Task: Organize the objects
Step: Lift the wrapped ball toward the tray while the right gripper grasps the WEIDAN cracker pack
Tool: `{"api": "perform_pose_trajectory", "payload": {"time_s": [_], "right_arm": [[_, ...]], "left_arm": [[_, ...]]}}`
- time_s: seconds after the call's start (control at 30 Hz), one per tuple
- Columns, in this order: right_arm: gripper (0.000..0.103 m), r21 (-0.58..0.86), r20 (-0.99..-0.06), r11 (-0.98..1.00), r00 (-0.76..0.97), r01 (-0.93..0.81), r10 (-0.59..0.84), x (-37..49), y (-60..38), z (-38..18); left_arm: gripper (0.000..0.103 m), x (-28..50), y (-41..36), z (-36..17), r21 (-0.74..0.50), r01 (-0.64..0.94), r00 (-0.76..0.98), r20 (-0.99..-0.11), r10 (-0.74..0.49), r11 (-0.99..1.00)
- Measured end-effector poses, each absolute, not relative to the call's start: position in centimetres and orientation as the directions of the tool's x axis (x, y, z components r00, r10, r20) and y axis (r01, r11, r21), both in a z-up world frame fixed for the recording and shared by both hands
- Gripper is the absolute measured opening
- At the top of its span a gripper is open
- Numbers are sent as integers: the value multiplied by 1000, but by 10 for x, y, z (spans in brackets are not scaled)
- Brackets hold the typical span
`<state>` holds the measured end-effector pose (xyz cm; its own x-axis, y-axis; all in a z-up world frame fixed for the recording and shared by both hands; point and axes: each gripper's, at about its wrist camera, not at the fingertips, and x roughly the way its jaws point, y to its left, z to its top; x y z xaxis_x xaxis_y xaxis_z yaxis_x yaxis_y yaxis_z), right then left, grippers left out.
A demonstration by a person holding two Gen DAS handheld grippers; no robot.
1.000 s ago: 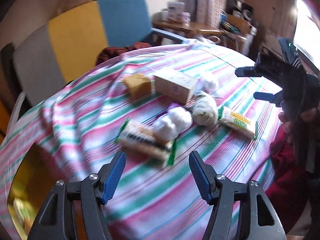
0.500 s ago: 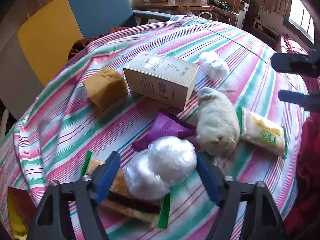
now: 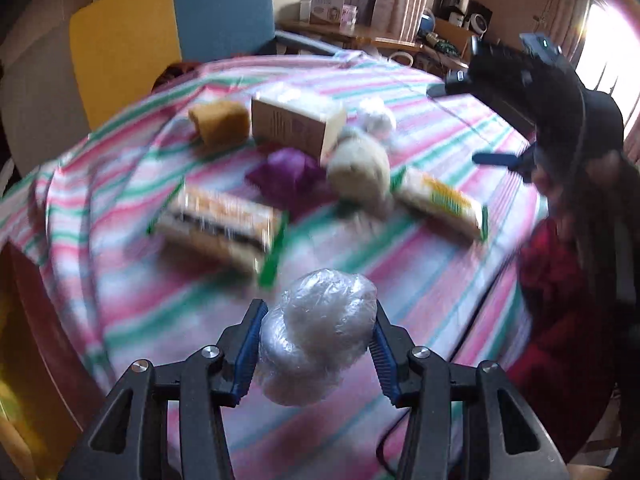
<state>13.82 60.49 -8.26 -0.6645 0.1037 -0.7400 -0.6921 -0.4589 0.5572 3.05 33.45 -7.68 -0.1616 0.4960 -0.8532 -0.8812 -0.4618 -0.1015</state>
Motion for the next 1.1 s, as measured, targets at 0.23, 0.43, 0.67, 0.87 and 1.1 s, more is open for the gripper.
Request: {"api": "perform_pose_trajectory", "payload": {"time_s": [0.23,0.43,0.67,0.87,1.1], "right_arm": [[103,526,-769,-445,-628,-725,115,139,607,-87],[103,485,-807,-450,-582,-750,99,134,607,-95],[103,437,-842,-482,-534,-759,77,125,604,-102],[103,411,-864,-494,-501,-766,58,124,602,-109],[103,406,-871,-489,-489,-772,48,128,603,-112]], "left_arm": [[44,54,324,-102,-3,-897,-218,-867,447,-442],[40,47,322,-105,-51,-892,-192,-857,479,-449],[40,47,319,-104,-72,-887,-183,-851,492,-456],[40,47,316,-105,-84,-882,-183,-845,502,-464],[40,48,314,-105,-84,-880,-187,-844,503,-467]]}}
